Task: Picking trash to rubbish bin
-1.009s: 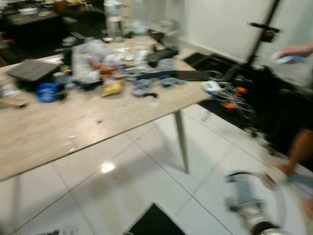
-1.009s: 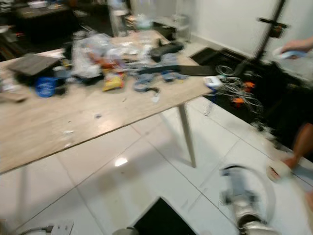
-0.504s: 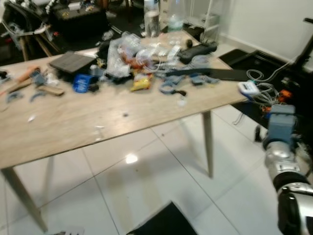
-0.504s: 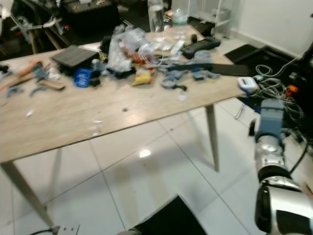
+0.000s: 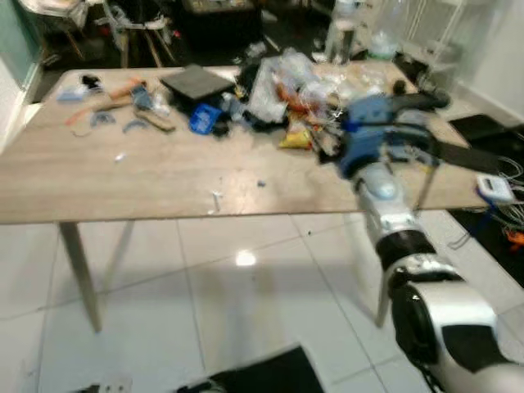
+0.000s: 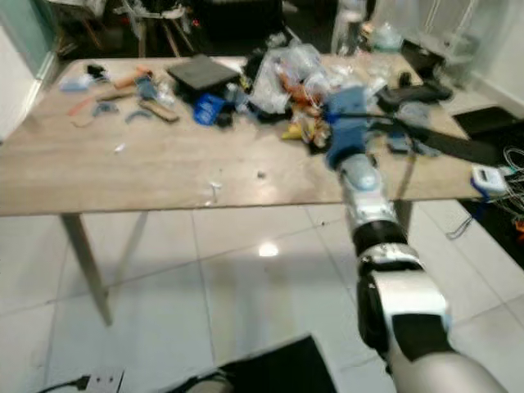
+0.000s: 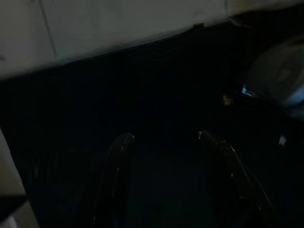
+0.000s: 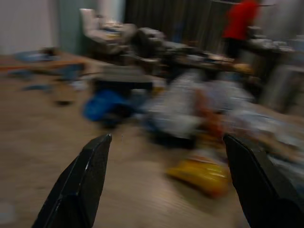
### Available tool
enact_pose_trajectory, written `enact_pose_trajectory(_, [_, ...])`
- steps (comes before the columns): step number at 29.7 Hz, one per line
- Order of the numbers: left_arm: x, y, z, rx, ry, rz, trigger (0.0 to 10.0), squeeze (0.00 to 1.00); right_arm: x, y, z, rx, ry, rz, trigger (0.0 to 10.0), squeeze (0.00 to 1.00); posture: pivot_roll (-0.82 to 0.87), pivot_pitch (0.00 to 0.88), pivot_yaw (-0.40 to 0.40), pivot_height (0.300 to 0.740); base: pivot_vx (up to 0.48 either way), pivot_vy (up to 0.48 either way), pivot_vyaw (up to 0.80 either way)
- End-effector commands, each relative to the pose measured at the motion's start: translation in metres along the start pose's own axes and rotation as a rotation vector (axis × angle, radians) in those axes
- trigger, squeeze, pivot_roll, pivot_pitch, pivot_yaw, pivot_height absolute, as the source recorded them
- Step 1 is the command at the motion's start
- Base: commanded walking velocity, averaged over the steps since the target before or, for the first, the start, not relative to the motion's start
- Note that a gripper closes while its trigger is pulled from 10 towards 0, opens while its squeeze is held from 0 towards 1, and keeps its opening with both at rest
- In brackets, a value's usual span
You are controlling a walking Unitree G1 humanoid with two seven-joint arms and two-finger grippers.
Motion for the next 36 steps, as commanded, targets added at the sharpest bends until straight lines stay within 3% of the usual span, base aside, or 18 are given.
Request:
enact_pose_trajectory(1, [-0.009,-0.002,0.001,-0.006,0.026,0.009,10.0,0.0,-0.014,0.015,0.004,0.064,0.037,0.02,10.0,0.0,0.04,0.036,0.014,0.74,0.0,0.0,0.73])
enact_pose_trajectory(8, [-0.01,-0.005,0.001,-0.013,0.036,0.001,10.0,0.0,-0.027,0.042,0.004,0.146,0.09,0.059,10.0,0.0,0.03,0.037,0.017,0.74,0.0,0.0,0.69])
enact_pose_trajectory(22, [-0.006,-0.01,0.0,-0.03,0.02,0.009,10.0,0.0,-0.044,0.041,0.006,0.077,0.185,0.107,10.0,0.0,0.02,0.043,0.016,0.74,0.0,0.0,0.04])
enact_pose_trajectory(24, [0.015,-0.003,-0.002,-0.006,-0.054,0.117,10.0,0.0,-0.045,0.041,0.006,0.068,0.192,0.111,10.0,0.0,0.02,0.043,0.01,0.74,0.311,0.0,0.0])
enact_pose_trajectory(27, [0.028,0.001,-0.003,0.002,-0.102,0.157,10.0,0.0,-0.046,0.041,0.005,0.064,0.199,0.11,10.0,0.0,0.02,0.042,0.008,0.74,0.314,0.0,0.0])
enact_pose_trajectory(30, [0.066,0.005,-0.003,-0.038,-0.23,0.225,10.0,0.0,-0.046,0.039,0.005,0.055,0.211,0.123,10.0,0.0,0.02,0.044,0.005,0.74,0.335,0.0,-0.78])
enact_pose_trajectory(31, [0.081,0.0,-0.003,-0.087,-0.282,0.238,10.0,0.0,-0.046,0.037,0.004,0.046,0.213,0.127,10.0,0.0,0.02,0.044,0.005,0.74,0.352,0.0,-0.78])
enact_pose_trajectory(36, [0.104,-0.012,0.0,-0.184,-0.358,0.223,10.0,0.0,-0.044,0.031,0.004,0.018,0.203,0.134,10.0,0.0,0.02,0.044,0.005,0.74,0.371,0.0,-0.74])
Point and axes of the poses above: a point about 5 cm out from each wrist's last joint towards the gripper, its own z axis pointing back from the gripper into the wrist, its own x axis along the axis of the wrist's last joint, y = z × x, the point moved 5 cm from there along -z, pointing out of the wrist towards the gripper, and after that the axes turned 2 degrees about -z, right-handed, at the moved point
